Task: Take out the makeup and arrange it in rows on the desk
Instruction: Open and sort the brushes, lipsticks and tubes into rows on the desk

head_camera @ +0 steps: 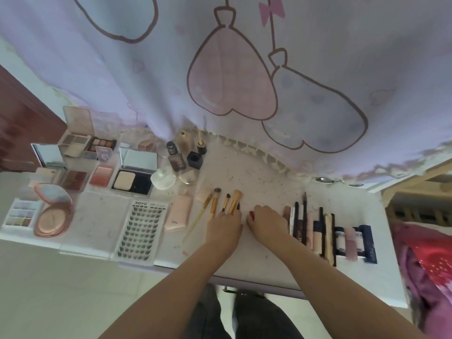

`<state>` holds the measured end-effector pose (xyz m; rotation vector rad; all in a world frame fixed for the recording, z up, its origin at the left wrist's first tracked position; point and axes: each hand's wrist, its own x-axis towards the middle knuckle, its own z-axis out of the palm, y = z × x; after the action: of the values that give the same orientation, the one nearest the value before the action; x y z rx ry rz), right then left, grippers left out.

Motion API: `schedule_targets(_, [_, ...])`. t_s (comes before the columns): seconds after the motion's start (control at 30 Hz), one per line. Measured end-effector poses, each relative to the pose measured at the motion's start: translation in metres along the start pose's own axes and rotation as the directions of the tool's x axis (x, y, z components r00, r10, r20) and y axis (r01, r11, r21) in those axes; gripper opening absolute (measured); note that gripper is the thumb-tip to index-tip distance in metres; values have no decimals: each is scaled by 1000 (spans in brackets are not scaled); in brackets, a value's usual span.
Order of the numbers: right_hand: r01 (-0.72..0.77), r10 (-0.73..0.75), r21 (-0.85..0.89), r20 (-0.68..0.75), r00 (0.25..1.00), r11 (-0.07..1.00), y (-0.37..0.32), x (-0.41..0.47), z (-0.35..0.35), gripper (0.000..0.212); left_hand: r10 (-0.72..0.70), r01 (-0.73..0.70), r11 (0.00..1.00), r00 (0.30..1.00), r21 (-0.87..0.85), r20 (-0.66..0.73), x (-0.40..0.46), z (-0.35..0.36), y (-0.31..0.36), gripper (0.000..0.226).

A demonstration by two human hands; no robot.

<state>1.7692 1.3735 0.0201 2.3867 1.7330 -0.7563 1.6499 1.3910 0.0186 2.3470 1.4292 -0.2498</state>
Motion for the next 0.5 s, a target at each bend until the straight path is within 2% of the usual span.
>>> schedule_targets(0.1, [4, -4, 35, -10, 1000, 999, 11, 0, -17, 32, 61, -61, 998, 997, -1, -41, 0, -5, 3, 20])
schedule_targets(0.2, [-37, 43, 105, -56, 997, 994, 40, 6, -47, 21, 175, -178, 984, 979, -22, -106, -1, -11, 26, 22])
schedule_targets(0.27, [-79, 84, 104, -46, 995, 991, 61, 11, -64, 15, 218, -223, 973, 972, -58, -90, -1, -7, 51, 24])
schedule_targets(0.37, [-84, 83, 66, 19, 996, 994, 80, 17, -70, 16, 202, -202, 979, 979, -38, -5, 2, 5, 84, 20])
schedule_targets(0.5, [-35, 32, 94, 29, 999, 995, 85, 18, -64, 20, 82, -82, 997, 995, -1, 63, 11, 13, 99, 22])
